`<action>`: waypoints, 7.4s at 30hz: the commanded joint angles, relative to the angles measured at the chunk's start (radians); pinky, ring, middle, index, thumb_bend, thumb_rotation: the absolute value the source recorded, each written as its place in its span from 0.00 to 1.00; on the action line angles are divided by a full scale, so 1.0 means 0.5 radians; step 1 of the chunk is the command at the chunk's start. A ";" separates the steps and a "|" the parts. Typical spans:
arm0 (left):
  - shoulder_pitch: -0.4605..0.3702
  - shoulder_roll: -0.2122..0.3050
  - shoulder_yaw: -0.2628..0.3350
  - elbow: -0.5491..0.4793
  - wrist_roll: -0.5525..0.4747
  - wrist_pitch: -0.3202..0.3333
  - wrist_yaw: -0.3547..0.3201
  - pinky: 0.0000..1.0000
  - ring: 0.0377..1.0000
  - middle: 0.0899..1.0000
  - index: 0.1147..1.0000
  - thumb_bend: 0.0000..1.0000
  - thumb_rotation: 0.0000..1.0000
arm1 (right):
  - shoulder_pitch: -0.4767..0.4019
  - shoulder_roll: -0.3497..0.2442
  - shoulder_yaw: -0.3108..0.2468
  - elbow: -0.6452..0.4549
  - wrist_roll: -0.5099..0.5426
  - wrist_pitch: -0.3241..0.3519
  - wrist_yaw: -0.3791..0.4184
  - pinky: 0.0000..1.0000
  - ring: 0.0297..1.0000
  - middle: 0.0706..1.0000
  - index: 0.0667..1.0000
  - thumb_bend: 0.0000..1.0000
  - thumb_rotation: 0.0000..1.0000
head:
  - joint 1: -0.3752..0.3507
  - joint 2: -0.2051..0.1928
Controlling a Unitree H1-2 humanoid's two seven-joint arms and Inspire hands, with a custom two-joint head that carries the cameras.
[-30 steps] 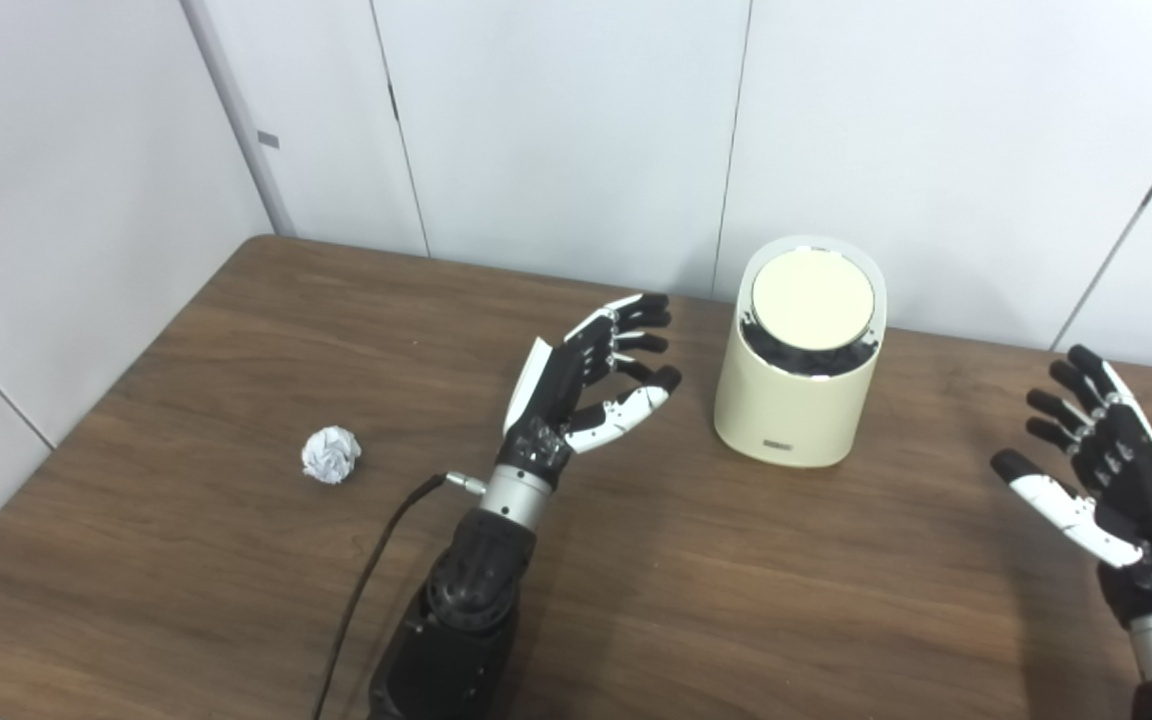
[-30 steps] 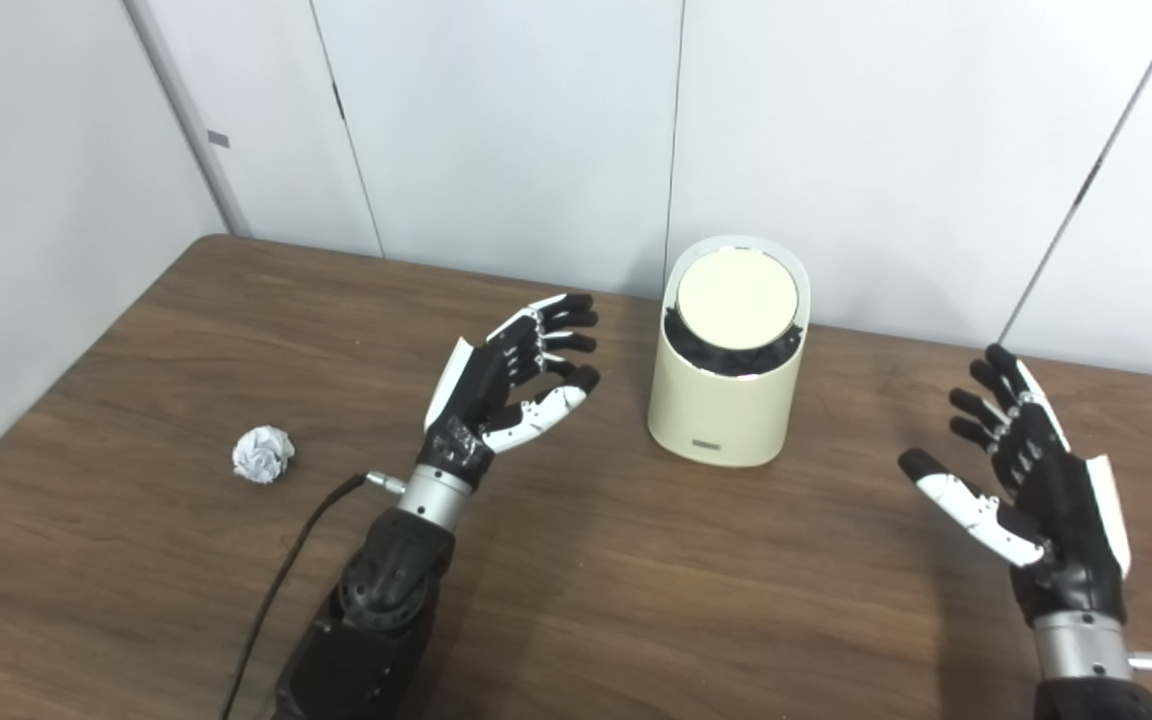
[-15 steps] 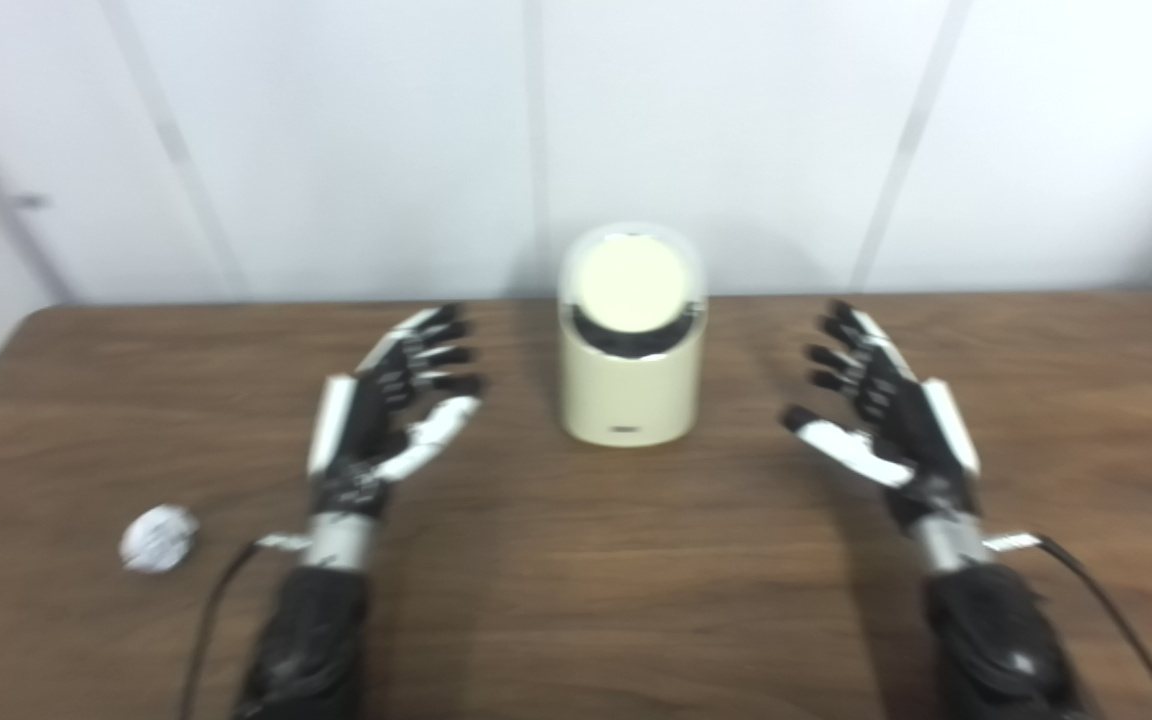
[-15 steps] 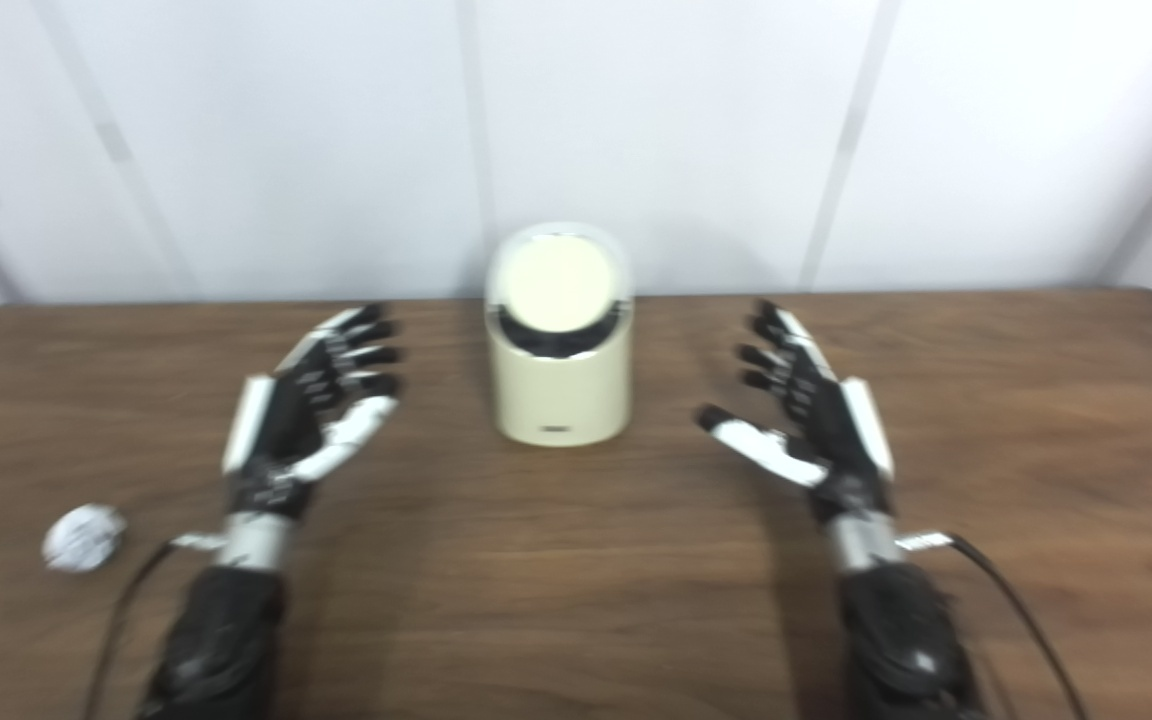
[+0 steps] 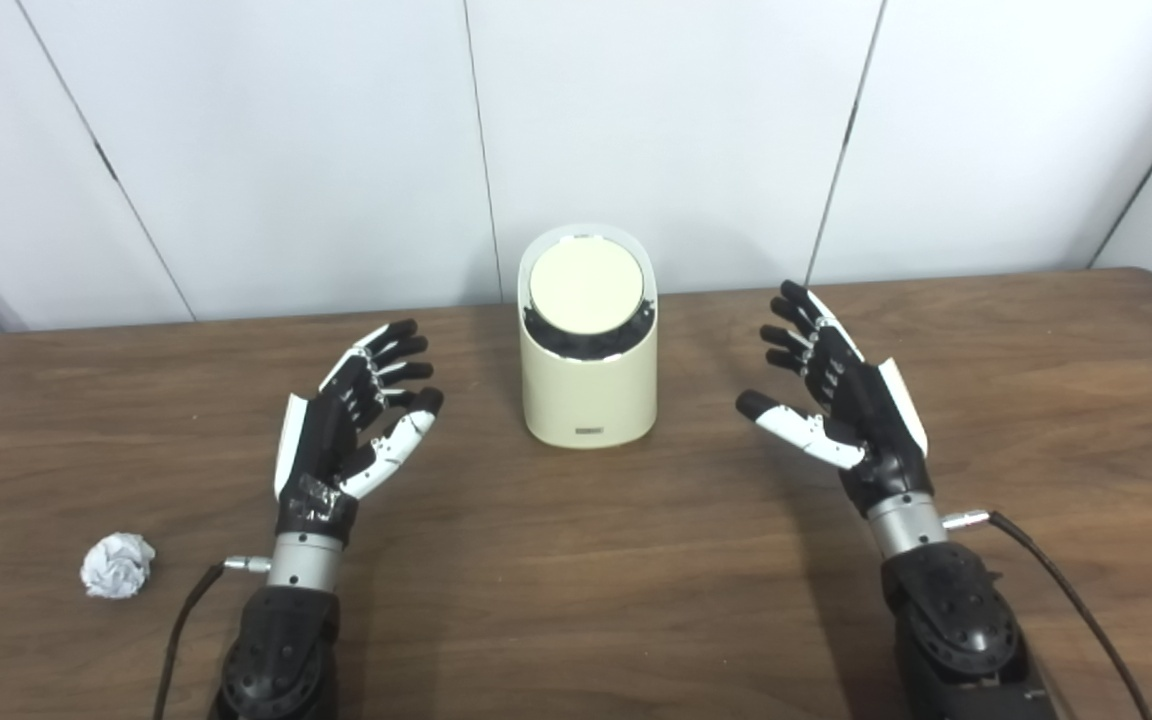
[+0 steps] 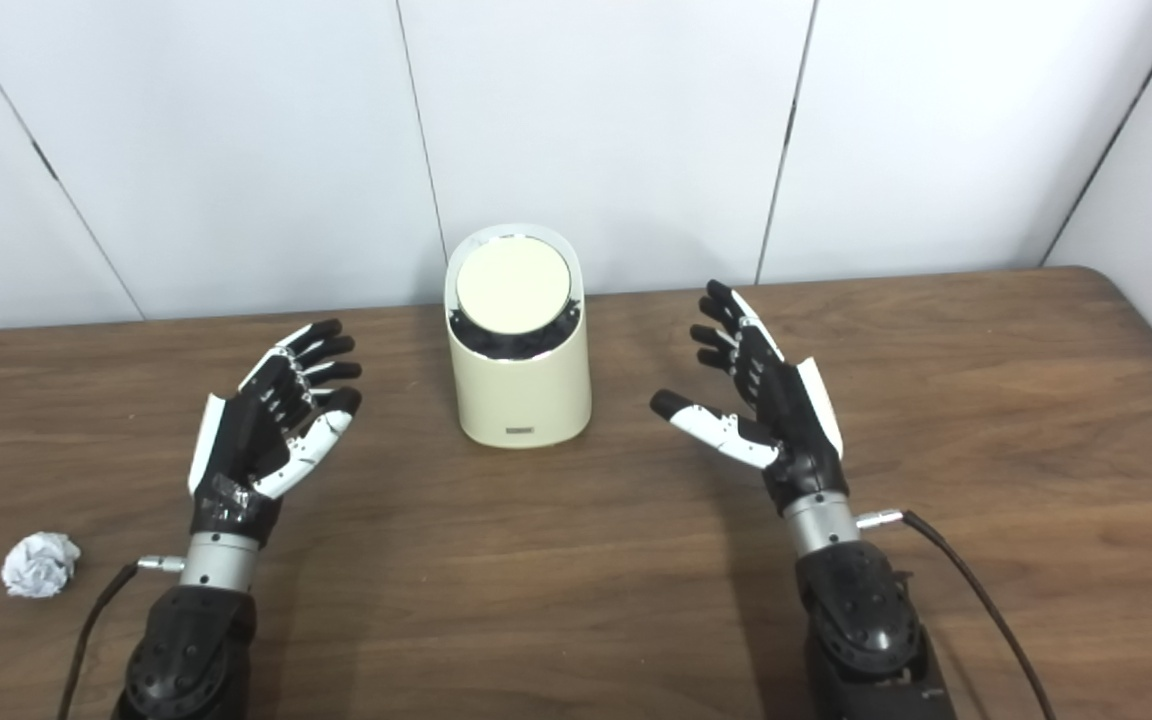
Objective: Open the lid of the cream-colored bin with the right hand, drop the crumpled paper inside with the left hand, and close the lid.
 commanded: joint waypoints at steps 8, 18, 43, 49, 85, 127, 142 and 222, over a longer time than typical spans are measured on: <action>-0.068 -0.030 0.001 -0.022 -0.021 -0.056 0.011 0.59 0.72 0.78 0.81 0.58 0.32 | -0.084 0.003 0.005 -0.042 -0.024 -0.061 -0.035 0.81 0.83 0.89 0.90 0.80 0.44 | 0.018 -0.012; -0.075 -0.043 -0.007 0.057 0.020 -0.144 0.022 0.58 0.71 0.78 0.81 0.57 0.33 | -0.175 0.009 0.005 -0.069 -0.162 0.029 -0.126 0.78 0.84 0.89 0.90 0.78 0.44 | 0.060 -0.046; -0.062 -0.060 -0.013 0.127 0.028 -0.221 0.038 0.59 0.70 0.77 0.81 0.58 0.32 | -0.512 -0.018 0.076 -0.053 -0.259 0.188 -0.135 0.74 0.83 0.88 0.88 0.79 0.41 | 0.114 -0.154; -0.072 -0.052 -0.022 0.150 0.016 -0.248 0.031 0.59 0.70 0.77 0.81 0.58 0.32 | -0.589 -0.011 0.124 -0.078 -0.304 0.255 -0.121 0.73 0.83 0.88 0.88 0.77 0.39 | 0.115 -0.165; -0.067 -0.081 -0.041 0.180 0.057 -0.261 0.074 0.59 0.71 0.77 0.80 0.57 0.30 | -1.072 0.002 0.380 0.239 -0.629 0.614 -0.120 0.68 0.86 0.91 0.89 0.86 0.27 | 0.131 -0.164; -0.076 -0.076 -0.023 0.160 0.068 -0.243 0.084 0.58 0.70 0.77 0.81 0.59 0.33 | -1.044 -0.140 0.501 0.137 -0.795 0.810 0.178 0.70 0.89 0.95 0.95 0.99 0.22 | 0.133 -0.130; -0.075 -0.088 -0.026 0.137 0.057 -0.221 0.082 0.59 0.71 0.78 0.81 0.59 0.34 | -1.045 -0.119 0.516 0.182 -0.772 0.774 0.171 0.69 0.90 0.95 0.96 0.99 0.24 | 0.138 -0.107; -0.047 -0.110 -0.027 0.070 0.070 -0.193 0.083 0.58 0.70 0.77 0.80 0.57 0.31 | -1.127 -0.262 0.818 0.341 -1.269 0.693 0.076 0.69 0.85 0.94 0.95 0.94 0.16 | 0.180 -0.054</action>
